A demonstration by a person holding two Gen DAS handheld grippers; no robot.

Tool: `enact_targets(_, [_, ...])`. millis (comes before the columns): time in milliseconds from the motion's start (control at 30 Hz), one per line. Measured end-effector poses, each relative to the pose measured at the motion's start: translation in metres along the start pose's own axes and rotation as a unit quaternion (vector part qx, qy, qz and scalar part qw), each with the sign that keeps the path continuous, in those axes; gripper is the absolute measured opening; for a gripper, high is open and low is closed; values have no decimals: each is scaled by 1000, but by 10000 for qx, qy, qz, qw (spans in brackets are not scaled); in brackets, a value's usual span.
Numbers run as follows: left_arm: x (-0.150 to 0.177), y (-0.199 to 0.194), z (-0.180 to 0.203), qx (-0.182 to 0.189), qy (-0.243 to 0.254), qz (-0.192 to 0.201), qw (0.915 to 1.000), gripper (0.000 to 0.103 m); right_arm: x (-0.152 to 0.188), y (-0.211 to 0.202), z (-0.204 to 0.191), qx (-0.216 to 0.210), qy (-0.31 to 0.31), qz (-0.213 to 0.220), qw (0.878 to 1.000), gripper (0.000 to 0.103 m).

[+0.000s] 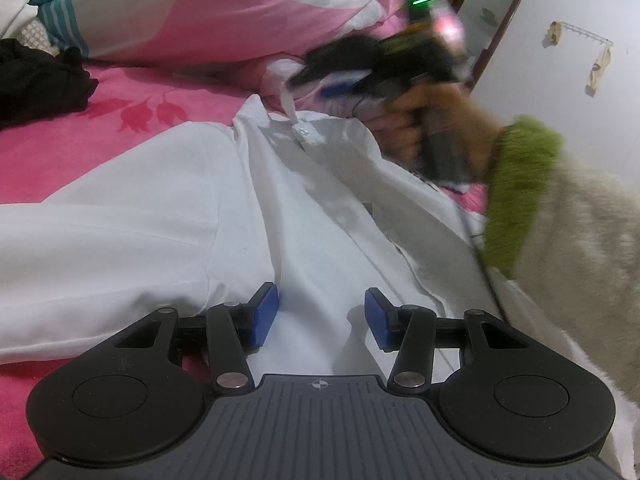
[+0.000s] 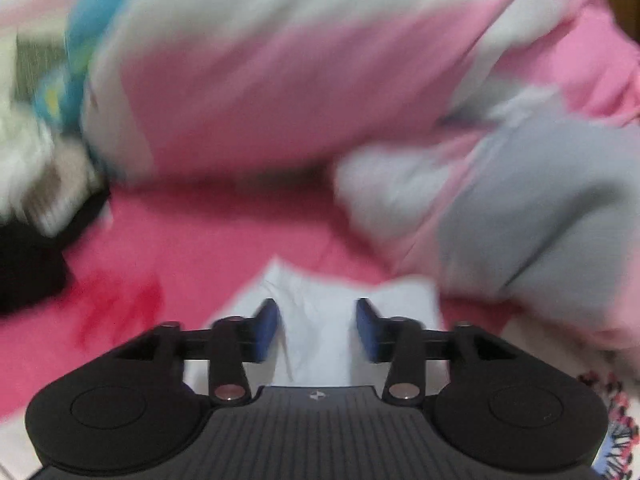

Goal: Fold clothes

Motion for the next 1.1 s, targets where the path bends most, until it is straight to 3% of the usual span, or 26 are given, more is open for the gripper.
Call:
enact_targets(67, [0,0,0,-5,-1,-4,10000,48,-10,-37,7,-109,183,268,9994,48])
enact_targets(167, [-1,0,1,-40,24,-9,10000,48,-4,-98,9,-50,36,330,9994,47])
enact_targets(267, [-1,-1,2,-106,86,-8,9999,48,23,-146,-3,-62,-268,97,9996,45])
enact_targets(367, [-1,-1,3,-161,137,-5,9998,48,71,-161,-21,52,-650,-455,9968,41])
enact_targets(533, [-1,-1,2,-169,109,-2,9998,48,131,-139,-37,309,-854,-1092,9899,33])
enact_targets(733, [-1,0,1,-143,105,-24,9998,49,134,-96,-37,935,-1644,-942,9774,27])
enact_targets(933, [-1,0,3,-137,135,-35,9998,50,148,-67,-33,1030,-2048,-1231,9655,9])
enact_targets(1000, [-1,0,3,-134,132,-33,9998,50,145,-67,-30,1039,-1968,-1202,9675,1])
enact_targets(1100, [-1,0,3,-124,118,-34,9998,50,127,-81,-16,688,-958,-880,9891,0])
Point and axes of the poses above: each gripper's, at about its wrist camera, not at the fingertips, and y roughly the way its jaws point, z to its right, x to its underside, the point moved 9 cm from there along y, roughly the way its jaws point, and after that the axes turned 1 degree about -z, right-handed, at the moved point
